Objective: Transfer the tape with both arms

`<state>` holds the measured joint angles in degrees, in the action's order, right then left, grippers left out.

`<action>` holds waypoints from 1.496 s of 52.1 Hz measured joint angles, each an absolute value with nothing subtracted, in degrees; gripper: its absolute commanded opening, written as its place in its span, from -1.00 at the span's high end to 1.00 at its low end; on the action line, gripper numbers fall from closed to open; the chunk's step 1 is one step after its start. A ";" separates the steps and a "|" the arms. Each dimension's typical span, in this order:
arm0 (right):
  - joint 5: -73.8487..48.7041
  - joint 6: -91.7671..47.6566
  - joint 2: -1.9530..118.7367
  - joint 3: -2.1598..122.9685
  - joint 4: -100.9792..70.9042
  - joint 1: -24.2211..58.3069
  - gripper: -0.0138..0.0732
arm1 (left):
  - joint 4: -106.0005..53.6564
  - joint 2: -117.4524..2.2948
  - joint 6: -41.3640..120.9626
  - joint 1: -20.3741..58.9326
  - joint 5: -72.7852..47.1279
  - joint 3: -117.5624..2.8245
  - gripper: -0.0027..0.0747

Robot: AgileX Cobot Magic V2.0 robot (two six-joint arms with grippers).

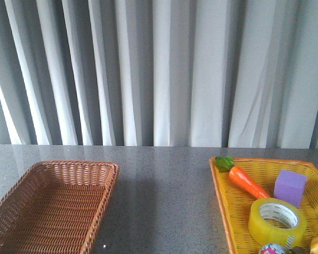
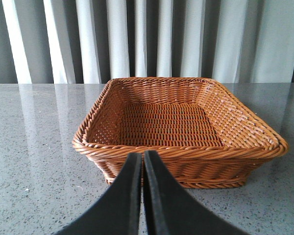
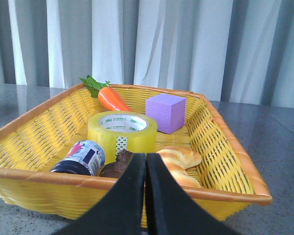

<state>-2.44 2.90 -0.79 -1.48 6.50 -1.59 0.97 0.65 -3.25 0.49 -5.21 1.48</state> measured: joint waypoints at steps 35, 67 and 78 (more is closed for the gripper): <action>15.47 7.58 -0.79 1.71 3.96 -1.59 0.70 | -1.24 0.65 -7.09 0.49 10.83 -2.69 0.95; -13.51 8.53 46.63 53.15 7.49 -1.59 0.70 | -1.53 -43.85 -3.07 0.49 -9.48 -51.78 0.95; -22.09 8.53 59.20 58.67 6.59 -1.59 0.70 | -1.56 -55.35 -3.29 0.49 -17.44 -57.58 0.95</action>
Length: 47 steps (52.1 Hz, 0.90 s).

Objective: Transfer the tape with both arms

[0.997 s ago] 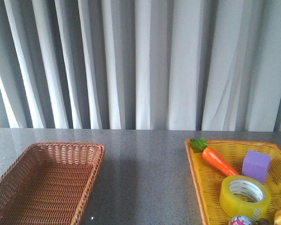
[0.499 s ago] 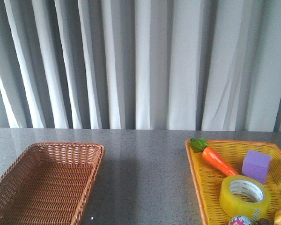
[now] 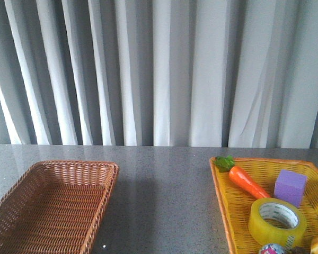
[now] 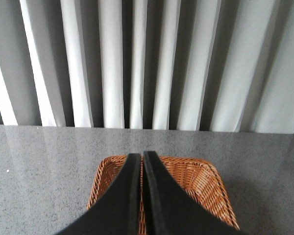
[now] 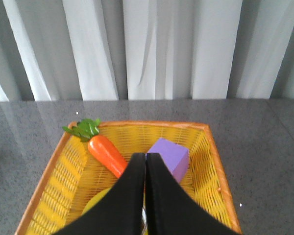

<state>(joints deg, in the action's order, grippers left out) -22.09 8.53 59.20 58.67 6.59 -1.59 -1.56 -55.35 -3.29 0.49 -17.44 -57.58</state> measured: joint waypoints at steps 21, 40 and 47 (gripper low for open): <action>-25.04 7.91 61.82 59.98 6.00 -1.59 0.42 | -1.56 -58.54 -3.40 0.49 -17.96 -57.58 0.67; -33.95 2.10 61.82 67.48 4.20 -1.59 -0.77 | -3.02 -58.54 -3.40 0.49 -16.63 -57.58 -0.69; -34.09 2.96 61.82 67.55 3.14 -1.59 -0.80 | -3.04 -58.54 -3.42 0.49 -16.69 -57.58 -0.78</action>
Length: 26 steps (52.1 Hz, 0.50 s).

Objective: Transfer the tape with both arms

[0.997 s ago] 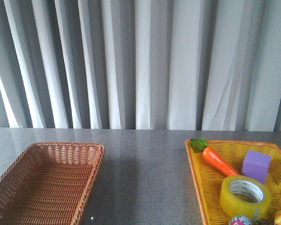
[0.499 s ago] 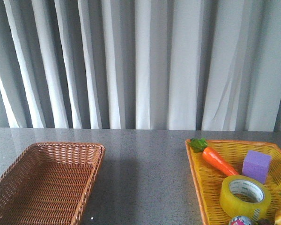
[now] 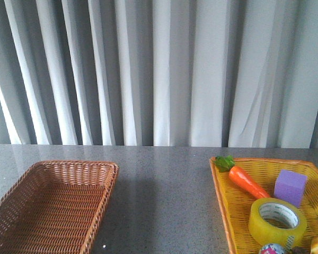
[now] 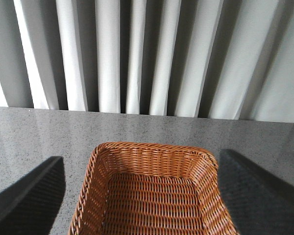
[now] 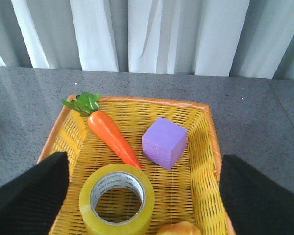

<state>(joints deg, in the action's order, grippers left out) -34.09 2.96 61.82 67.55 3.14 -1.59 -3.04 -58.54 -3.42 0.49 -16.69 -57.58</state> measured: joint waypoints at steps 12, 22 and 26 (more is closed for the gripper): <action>-35.49 5.50 69.12 68.30 4.34 -1.93 -0.66 | -6.78 -58.54 -3.42 0.49 -15.65 -57.58 -0.68; -45.76 5.57 83.80 74.50 4.97 -2.48 -0.65 | -8.62 -58.54 -3.42 0.49 -18.32 -57.58 -0.54; -49.23 5.57 89.32 78.83 4.97 -2.61 -0.65 | -8.67 -58.54 -3.42 0.49 -20.33 -57.58 -0.51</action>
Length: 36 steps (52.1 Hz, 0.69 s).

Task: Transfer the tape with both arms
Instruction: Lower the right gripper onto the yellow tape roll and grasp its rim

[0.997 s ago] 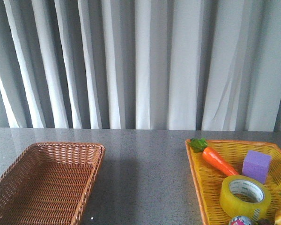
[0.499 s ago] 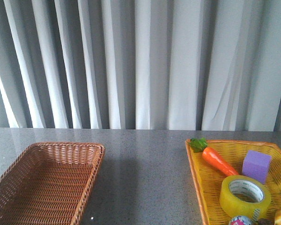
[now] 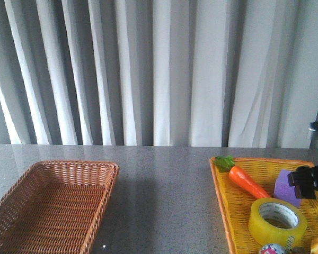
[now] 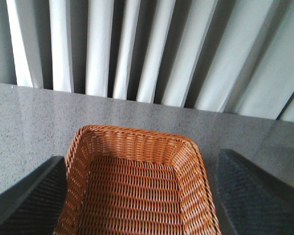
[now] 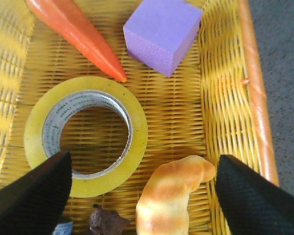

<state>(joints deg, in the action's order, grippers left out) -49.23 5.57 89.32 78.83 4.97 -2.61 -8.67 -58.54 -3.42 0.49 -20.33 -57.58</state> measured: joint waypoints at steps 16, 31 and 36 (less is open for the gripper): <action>-54.78 4.00 102.24 88.04 4.78 -2.61 -0.65 | -8.77 -58.54 -3.42 0.49 -24.29 -57.58 -0.50; -54.94 3.36 108.53 89.06 4.71 -2.61 -0.65 | -8.77 -58.54 -3.42 0.49 -24.73 -57.58 -0.50; -54.94 3.29 110.44 90.25 4.71 -2.61 -0.61 | -8.77 -58.54 -3.42 0.49 -24.93 -57.58 -0.50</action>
